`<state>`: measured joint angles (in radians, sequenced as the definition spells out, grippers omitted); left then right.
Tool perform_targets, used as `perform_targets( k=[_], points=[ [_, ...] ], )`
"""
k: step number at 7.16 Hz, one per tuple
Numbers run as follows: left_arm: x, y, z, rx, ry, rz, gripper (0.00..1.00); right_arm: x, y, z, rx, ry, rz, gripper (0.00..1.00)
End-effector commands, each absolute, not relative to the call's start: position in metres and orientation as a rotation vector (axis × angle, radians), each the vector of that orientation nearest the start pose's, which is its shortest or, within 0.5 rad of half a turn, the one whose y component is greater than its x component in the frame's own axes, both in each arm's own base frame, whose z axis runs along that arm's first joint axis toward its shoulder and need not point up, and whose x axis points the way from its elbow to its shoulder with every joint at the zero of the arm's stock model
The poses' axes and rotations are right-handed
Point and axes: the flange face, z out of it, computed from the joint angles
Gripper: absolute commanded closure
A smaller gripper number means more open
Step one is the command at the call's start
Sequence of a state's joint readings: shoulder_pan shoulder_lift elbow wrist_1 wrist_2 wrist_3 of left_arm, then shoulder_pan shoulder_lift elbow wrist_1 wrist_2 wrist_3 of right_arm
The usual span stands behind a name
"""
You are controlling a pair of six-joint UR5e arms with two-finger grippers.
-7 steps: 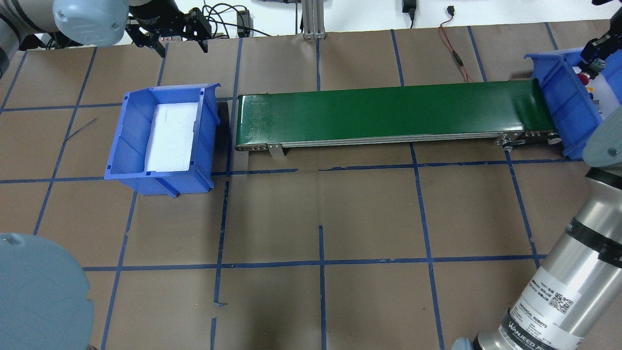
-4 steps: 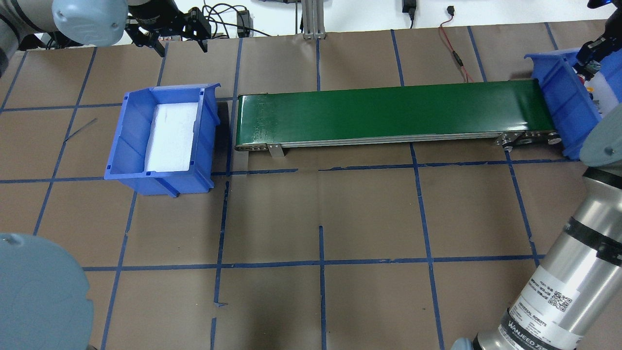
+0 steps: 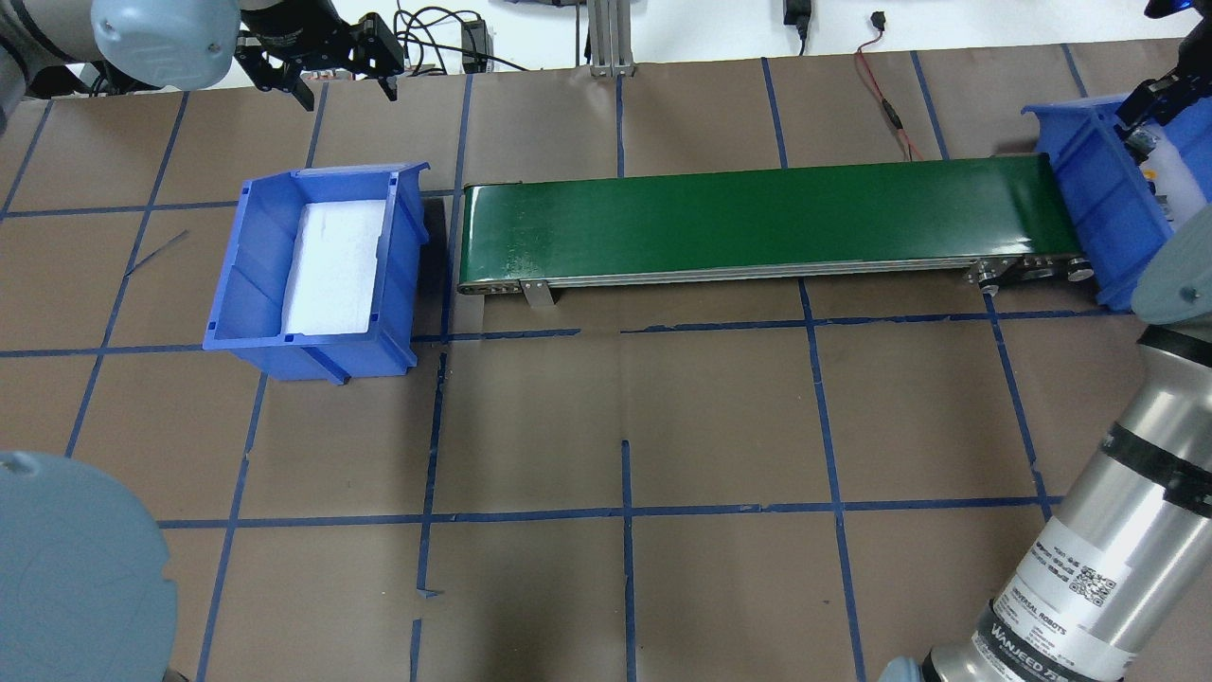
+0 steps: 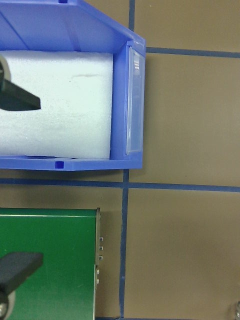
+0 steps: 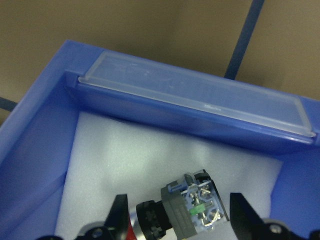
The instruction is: Transport two buttons from left to right
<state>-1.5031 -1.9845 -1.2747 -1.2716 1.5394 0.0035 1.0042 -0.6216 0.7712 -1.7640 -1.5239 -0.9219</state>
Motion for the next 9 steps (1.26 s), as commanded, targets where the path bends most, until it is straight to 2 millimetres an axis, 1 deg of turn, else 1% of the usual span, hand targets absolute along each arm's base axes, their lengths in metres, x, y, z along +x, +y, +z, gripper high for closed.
perform_targets(
  k=[1, 2, 3, 4, 5, 6, 7, 8, 9],
  points=[
    [-0.084, -0.684, 0.425, -0.109, 3.153, -0.283, 0.00, -0.328, -0.774, 0.291, -0.560, 3.088, -0.111, 0.20],
    [-0.086, -0.684, 0.425, -0.106, 3.155, -0.284, 0.00, -0.316, -0.768, 0.326, -0.572, 3.087, -0.114, 0.16],
    [-0.085, -0.684, 0.425, -0.109, 3.155, -0.281, 0.00, -0.277, -0.771, 0.357, -0.624, 3.080, -0.123, 0.15],
    [-0.085, -0.683, 0.424, -0.109, 3.154, -0.276, 0.00, -0.210, -0.782, 0.385, -0.715, 3.069, -0.132, 0.15],
    [-0.088, -0.681, 0.424, -0.102, 3.154, -0.271, 0.00, -0.141, -0.787, 0.405, -0.713, 3.065, -0.130, 0.13],
    [-0.085, -0.680, 0.424, -0.110, 3.155, -0.259, 0.00, -0.081, -0.783, 0.424, -0.725, 3.056, -0.107, 0.13],
    [-0.085, -0.680, 0.425, -0.110, 3.154, -0.264, 0.00, -0.035, -0.771, 0.441, -0.655, 3.052, -0.054, 0.13],
    [-0.086, -0.679, 0.424, -0.107, 3.154, -0.256, 0.00, 0.018, -0.756, 0.461, -0.626, 3.049, -0.025, 0.13],
    [-0.084, -0.677, 0.429, -0.112, 3.153, -0.261, 0.00, 0.065, -0.739, 0.477, -0.571, 3.054, 0.016, 0.12]
  ],
)
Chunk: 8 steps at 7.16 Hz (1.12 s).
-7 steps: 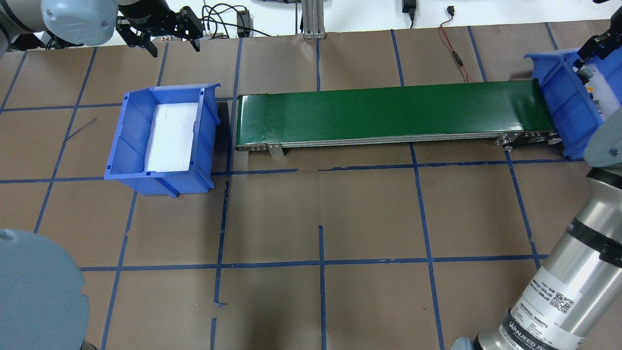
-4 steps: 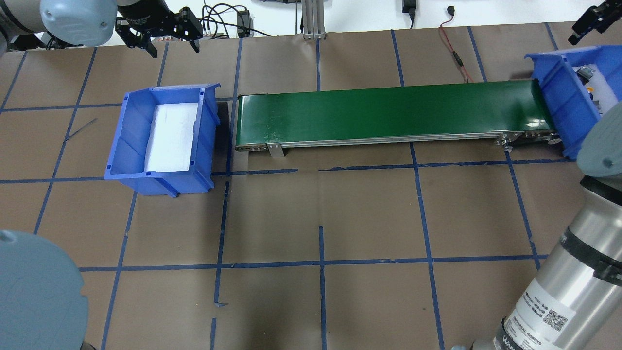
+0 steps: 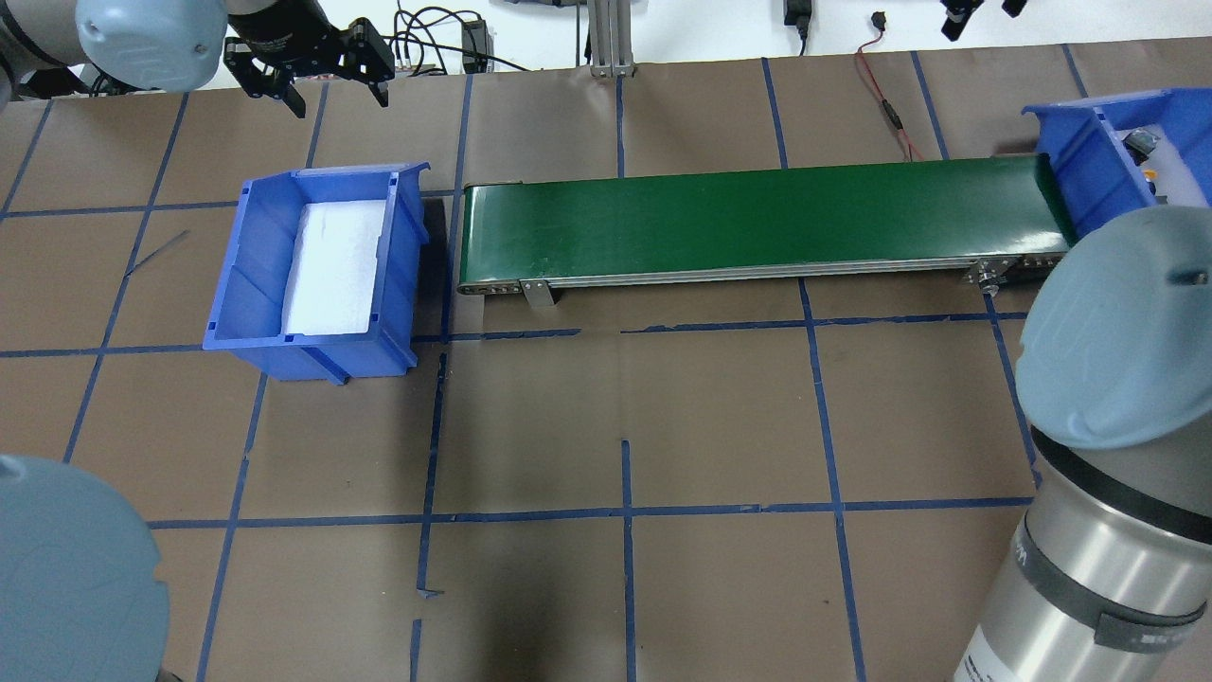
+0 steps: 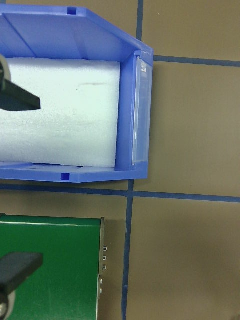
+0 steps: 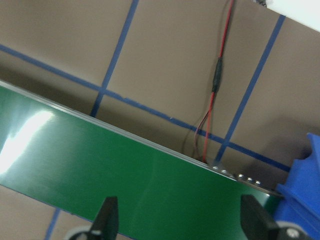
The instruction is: Transport two buttons from left to right
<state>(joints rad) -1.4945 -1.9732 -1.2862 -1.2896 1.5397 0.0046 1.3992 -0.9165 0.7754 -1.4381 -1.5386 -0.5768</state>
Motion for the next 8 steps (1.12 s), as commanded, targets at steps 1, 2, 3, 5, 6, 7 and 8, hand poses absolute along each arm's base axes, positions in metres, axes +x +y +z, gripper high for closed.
perform_targets(
  k=[1, 2, 3, 5, 6, 7, 8],
  points=[
    [-0.082, -0.677, 0.431, -0.117, 3.153, -0.266, 0.00, 0.106, -0.714, 0.496, -0.555, 3.041, 0.040, 0.08],
    [-0.083, -0.677, 0.431, -0.114, 3.153, -0.266, 0.00, 0.114, -0.685, 0.498, -0.545, 3.030, 0.056, 0.05],
    [-0.081, -0.677, 0.431, -0.117, 3.150, -0.271, 0.00, 0.117, -0.655, 0.488, -0.541, 3.020, 0.029, 0.01],
    [-0.085, -0.677, 0.427, -0.110, 3.149, -0.256, 0.00, 0.117, -0.601, 0.475, -0.460, 3.039, 0.127, 0.01],
    [-0.092, -0.678, 0.422, -0.110, 3.156, -0.242, 0.00, 0.115, -0.583, 0.476, -0.238, 3.093, 0.164, 0.02],
    [-0.093, -0.679, 0.422, -0.101, 3.154, -0.249, 0.00, 0.113, -0.560, 0.473, -0.221, 3.117, 0.184, 0.04],
    [-0.088, -0.675, 0.426, -0.103, 3.149, -0.260, 0.00, 0.114, -0.548, 0.469, -0.222, 3.116, 0.159, 0.04]
  ],
)
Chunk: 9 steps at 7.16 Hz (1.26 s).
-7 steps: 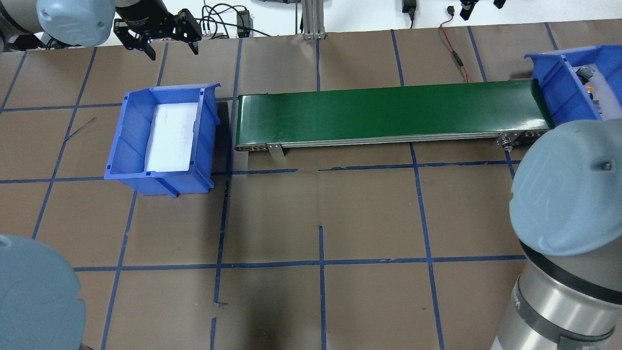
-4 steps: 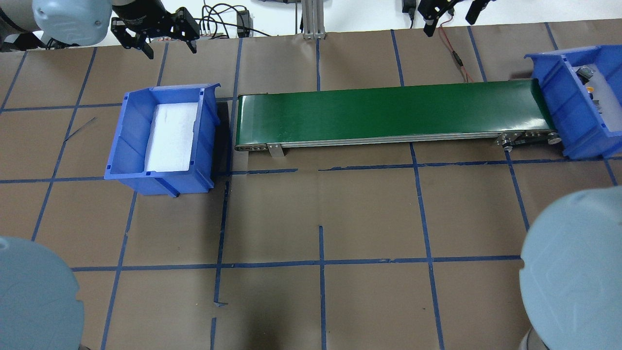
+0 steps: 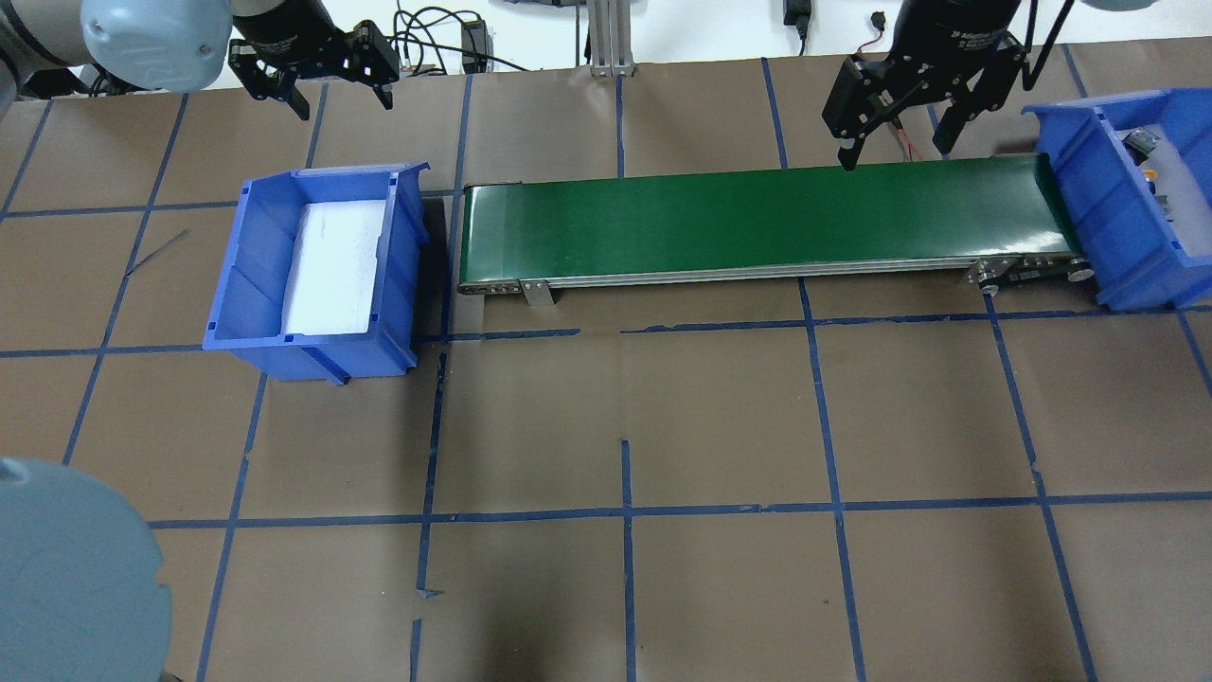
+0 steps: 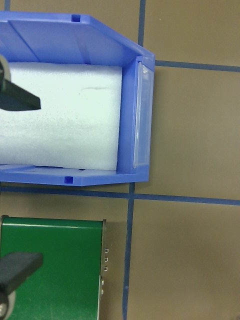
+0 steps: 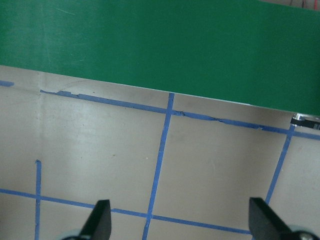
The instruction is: Transport two buttons from left to right
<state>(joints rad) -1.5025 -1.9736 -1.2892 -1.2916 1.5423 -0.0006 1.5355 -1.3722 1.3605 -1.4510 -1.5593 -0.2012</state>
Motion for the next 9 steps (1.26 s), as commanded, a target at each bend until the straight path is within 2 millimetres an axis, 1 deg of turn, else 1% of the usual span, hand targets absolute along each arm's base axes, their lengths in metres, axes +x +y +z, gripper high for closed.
perform_targets(
  k=[1, 2, 3, 4, 5, 6, 7, 8, 9],
  points=[
    [-0.086, -0.672, 0.417, -0.099, 3.115, -0.234, 0.00, 0.115, -0.550, 0.473, -0.228, 3.122, 0.127, 0.03],
    [-0.085, -0.671, 0.416, -0.097, 3.086, -0.233, 0.00, 0.115, -0.549, 0.471, -0.228, 3.126, 0.132, 0.03],
    [-0.084, -0.667, 0.420, -0.103, 3.078, -0.239, 0.00, 0.111, -0.548, 0.471, -0.227, 3.169, 0.136, 0.03],
    [-0.081, -0.660, 0.426, -0.104, 3.078, -0.194, 0.00, 0.112, -0.547, 0.473, -0.221, 3.182, 0.133, 0.03],
    [-0.083, -0.655, 0.433, -0.096, 3.086, -0.130, 0.00, 0.112, -0.548, 0.472, -0.224, 3.181, 0.133, 0.03],
    [-0.084, -0.645, 0.452, -0.094, 3.084, -0.165, 0.00, 0.112, -0.547, 0.473, -0.226, 3.181, 0.133, 0.03],
    [-0.084, -0.629, 0.471, -0.098, 3.079, -0.146, 0.00, 0.112, -0.547, 0.472, -0.229, 3.181, 0.136, 0.03],
    [-0.081, -0.618, 0.473, -0.106, 3.081, -0.087, 0.00, 0.112, -0.548, 0.470, -0.233, 3.180, 0.141, 0.03],
    [-0.082, -0.616, 0.473, -0.104, 3.084, -0.082, 0.00, 0.111, -0.548, 0.469, -0.241, 3.180, 0.146, 0.03]
  ],
)
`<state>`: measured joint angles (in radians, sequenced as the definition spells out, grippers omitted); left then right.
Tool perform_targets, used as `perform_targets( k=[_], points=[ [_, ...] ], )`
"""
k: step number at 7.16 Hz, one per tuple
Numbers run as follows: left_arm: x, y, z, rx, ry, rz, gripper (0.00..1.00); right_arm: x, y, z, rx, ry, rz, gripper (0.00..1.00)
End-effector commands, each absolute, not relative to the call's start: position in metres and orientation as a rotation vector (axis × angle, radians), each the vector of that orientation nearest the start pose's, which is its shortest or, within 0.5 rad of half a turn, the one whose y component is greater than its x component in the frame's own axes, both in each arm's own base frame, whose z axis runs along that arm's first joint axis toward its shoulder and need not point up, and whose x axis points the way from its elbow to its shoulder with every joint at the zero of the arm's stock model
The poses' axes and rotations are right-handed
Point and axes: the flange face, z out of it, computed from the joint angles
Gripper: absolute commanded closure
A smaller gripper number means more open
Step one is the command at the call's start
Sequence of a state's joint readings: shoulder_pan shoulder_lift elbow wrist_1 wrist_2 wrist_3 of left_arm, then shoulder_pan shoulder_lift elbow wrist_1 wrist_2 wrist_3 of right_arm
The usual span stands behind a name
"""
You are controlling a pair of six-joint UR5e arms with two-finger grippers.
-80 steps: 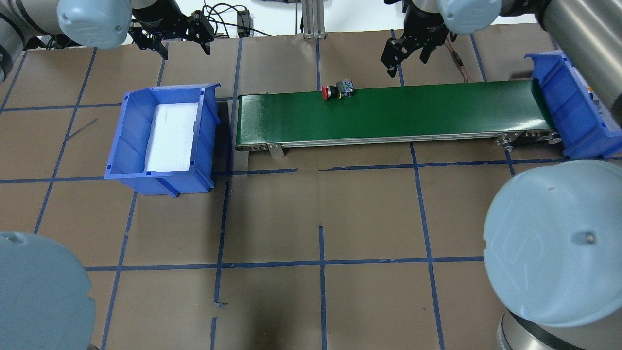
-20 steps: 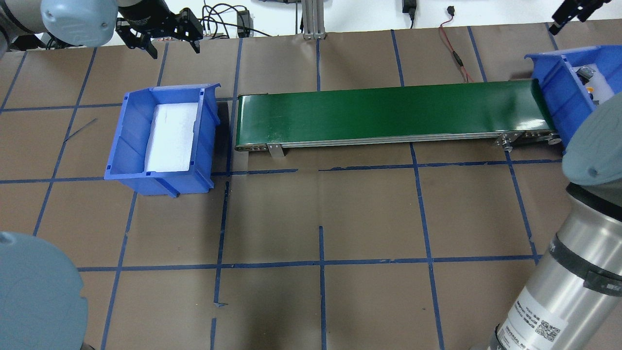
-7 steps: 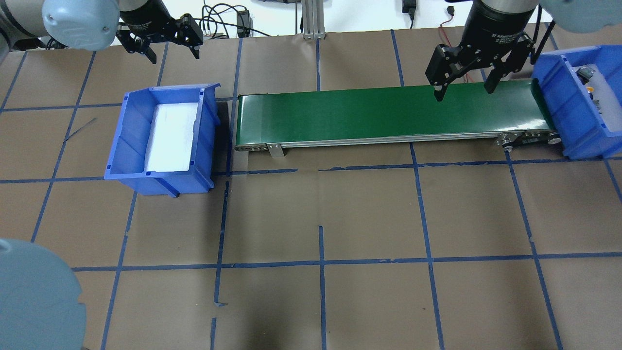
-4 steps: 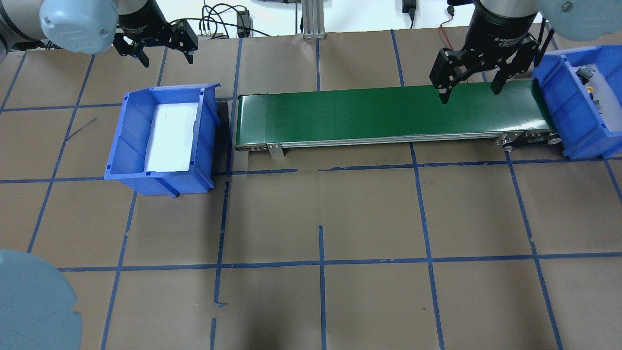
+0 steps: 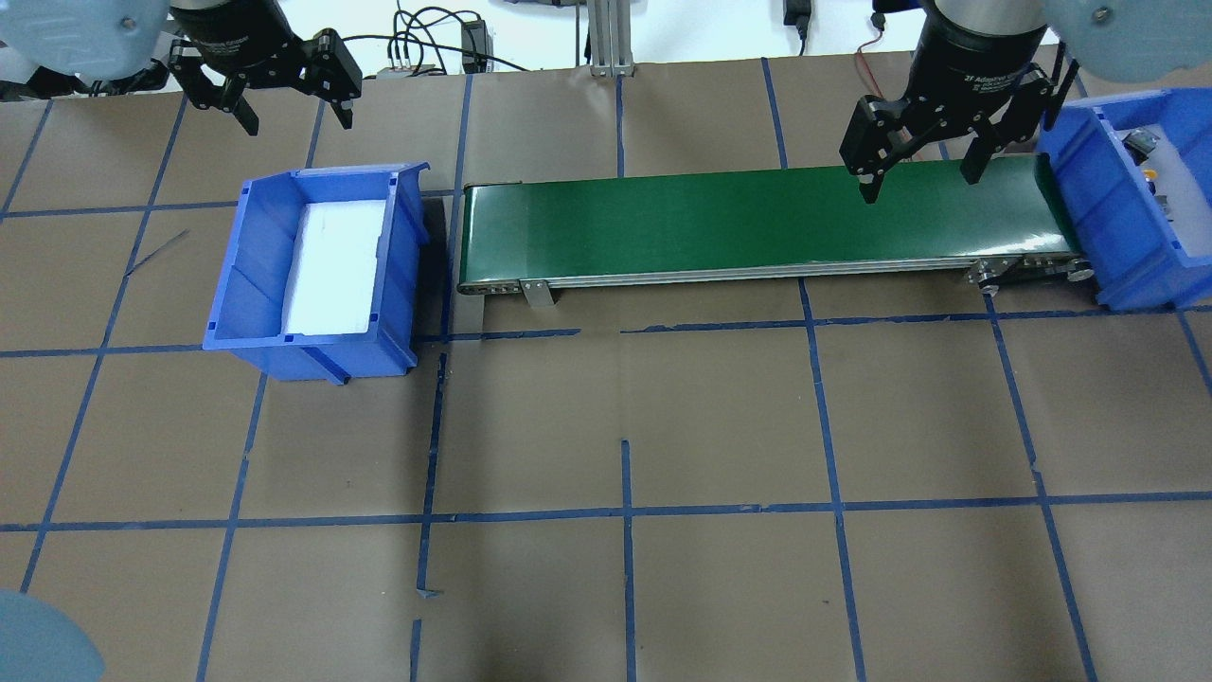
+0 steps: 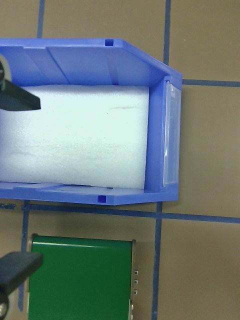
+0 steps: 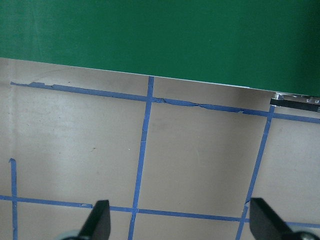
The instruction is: Transport two buttons from left to right
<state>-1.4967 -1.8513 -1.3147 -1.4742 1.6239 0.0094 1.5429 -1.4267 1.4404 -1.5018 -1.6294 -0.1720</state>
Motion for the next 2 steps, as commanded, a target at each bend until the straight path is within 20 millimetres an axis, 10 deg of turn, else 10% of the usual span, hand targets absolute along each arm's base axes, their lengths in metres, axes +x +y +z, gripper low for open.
perform_targets(
  k=[1, 2],
  points=[
    [-0.0824, -0.6136, 0.4738, -0.102, 3.086, -0.084, 0.00, 0.1114, -0.5486, 0.4679, -0.241, 3.179, 0.149, 0.03],
    [-0.0824, -0.6114, 0.4766, -0.102, 3.084, -0.089, 0.00, 0.1114, -0.5486, 0.4679, -0.241, 3.179, 0.149, 0.03]
  ],
)
